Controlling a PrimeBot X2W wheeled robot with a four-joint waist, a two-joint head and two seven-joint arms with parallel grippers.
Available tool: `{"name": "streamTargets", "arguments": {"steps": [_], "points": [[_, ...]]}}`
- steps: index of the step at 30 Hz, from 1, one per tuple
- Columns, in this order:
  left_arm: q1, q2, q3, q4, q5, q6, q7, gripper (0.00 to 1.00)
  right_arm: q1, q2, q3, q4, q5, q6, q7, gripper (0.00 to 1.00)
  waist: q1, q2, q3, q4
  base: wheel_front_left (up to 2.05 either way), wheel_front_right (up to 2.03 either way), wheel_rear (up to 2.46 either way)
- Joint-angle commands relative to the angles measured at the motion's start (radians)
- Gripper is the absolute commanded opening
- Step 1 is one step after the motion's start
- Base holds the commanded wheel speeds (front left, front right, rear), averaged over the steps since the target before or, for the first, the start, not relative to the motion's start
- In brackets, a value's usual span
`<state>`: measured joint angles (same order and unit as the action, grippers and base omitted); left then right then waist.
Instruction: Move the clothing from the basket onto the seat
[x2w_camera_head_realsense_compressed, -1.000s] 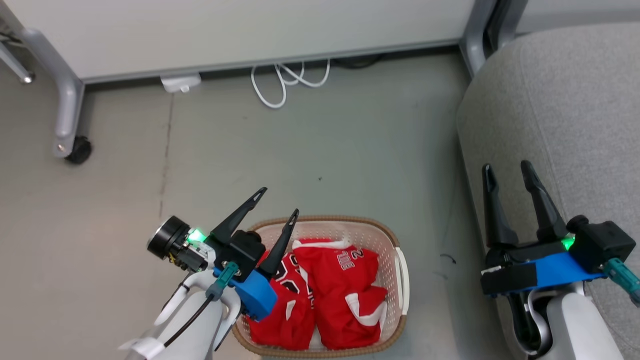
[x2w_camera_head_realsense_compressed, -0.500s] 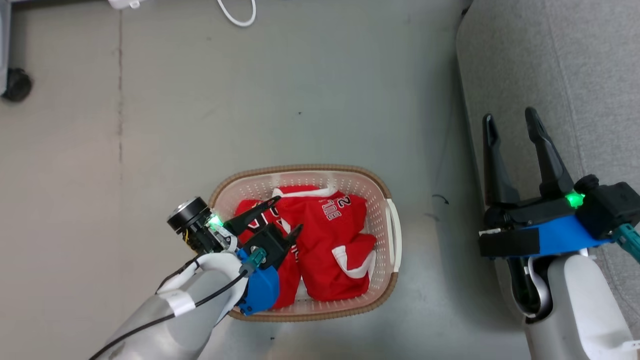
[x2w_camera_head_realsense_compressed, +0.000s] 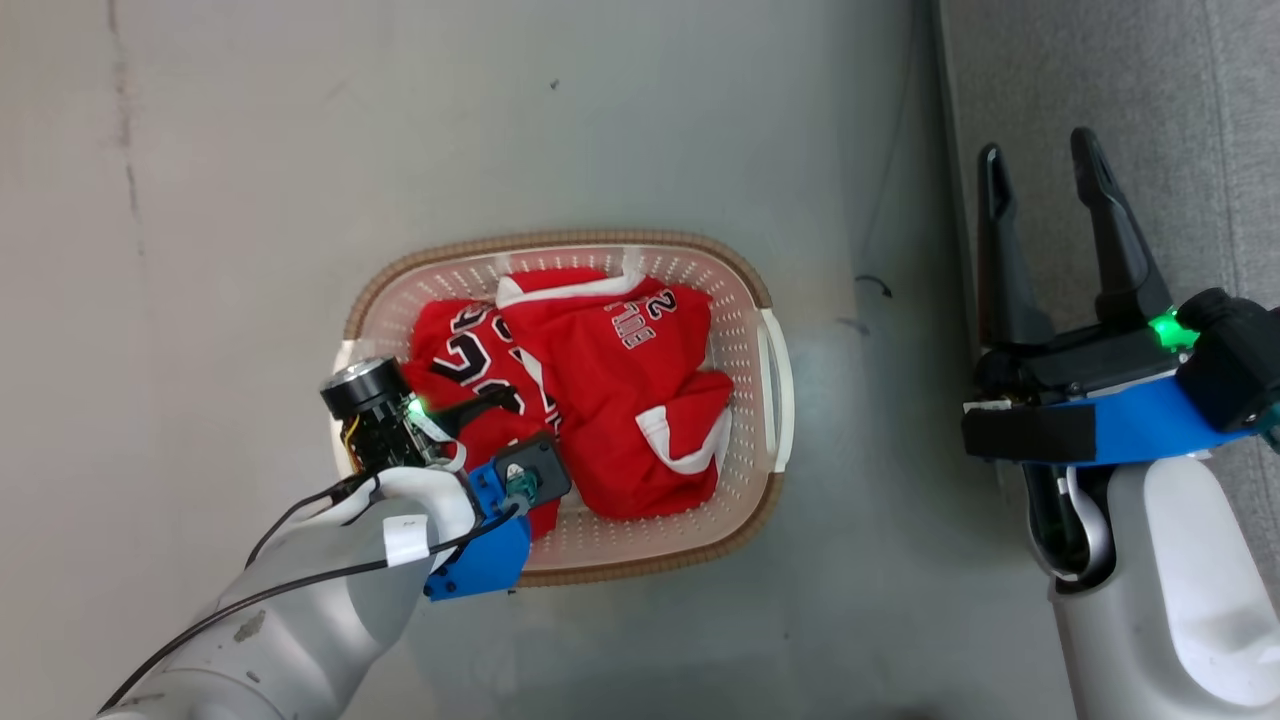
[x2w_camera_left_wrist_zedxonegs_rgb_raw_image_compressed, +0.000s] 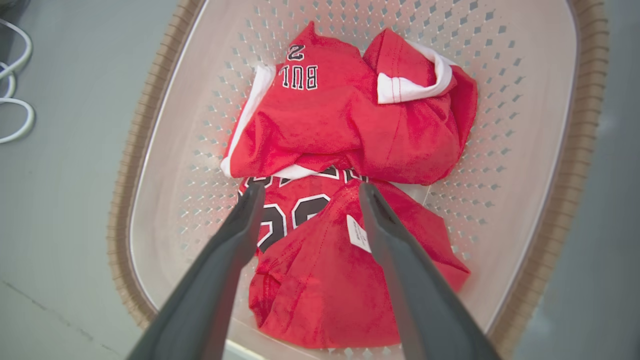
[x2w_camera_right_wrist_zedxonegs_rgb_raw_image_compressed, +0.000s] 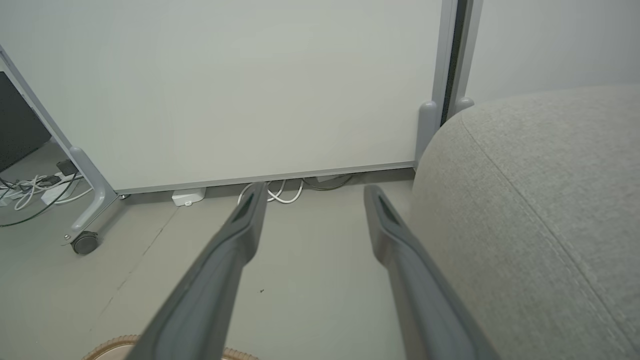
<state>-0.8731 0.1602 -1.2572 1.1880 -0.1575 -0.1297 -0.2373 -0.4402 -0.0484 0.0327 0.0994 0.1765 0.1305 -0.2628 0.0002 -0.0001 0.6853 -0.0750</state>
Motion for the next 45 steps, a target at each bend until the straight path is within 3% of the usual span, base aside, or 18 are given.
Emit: {"name": "streamTargets", "arguments": {"steps": [1,18,39,40,41,42,45], "points": [[-0.026,-0.002,-0.009,0.013,0.008,-0.001,0.010,1.00,-0.022,-0.004,-0.002,-0.009,-0.006,0.000,-0.003,1.00,-0.0002,0.0001,0.045,-0.011,0.00,0.00,0.00],[-0.126,-0.011,-0.026,0.089,0.184,-0.001,0.148,1.00,-0.086,-0.004,0.011,-0.085,-0.016,0.000,-0.003,1.00,-0.0002,0.0001,0.237,-0.043,0.00,0.00,0.00],[-0.199,0.022,-0.026,0.102,0.200,-0.001,0.249,1.00,-0.049,-0.004,-0.005,-0.217,-0.017,0.000,-0.003,1.00,-0.0002,0.0001,0.371,-0.082,0.00,0.00,0.00],[-0.197,0.024,-0.026,0.103,0.201,-0.001,0.261,0.95,-0.046,-0.004,-0.007,-0.222,-0.017,0.000,-0.003,1.00,-0.0002,0.0001,0.374,-0.081,0.00,0.00,0.00],[-0.198,0.024,-0.026,0.103,0.202,-0.001,0.267,0.43,-0.045,-0.004,-0.009,-0.224,-0.017,0.000,-0.003,1.00,-0.0002,0.0001,0.375,-0.081,0.00,0.00,0.00],[-0.199,0.022,-0.026,0.103,0.210,-0.001,0.263,0.00,-0.044,-0.004,-0.010,-0.225,-0.019,0.000,-0.003,1.00,-0.0002,0.0001,0.376,-0.080,0.00,0.00,0.00],[-0.194,0.021,-0.026,0.103,0.210,-0.001,0.254,0.00,-0.044,-0.004,-0.011,-0.221,-0.022,0.000,-0.003,1.00,-0.0002,0.0001,0.372,-0.076,0.00,0.00,0.00]]}}
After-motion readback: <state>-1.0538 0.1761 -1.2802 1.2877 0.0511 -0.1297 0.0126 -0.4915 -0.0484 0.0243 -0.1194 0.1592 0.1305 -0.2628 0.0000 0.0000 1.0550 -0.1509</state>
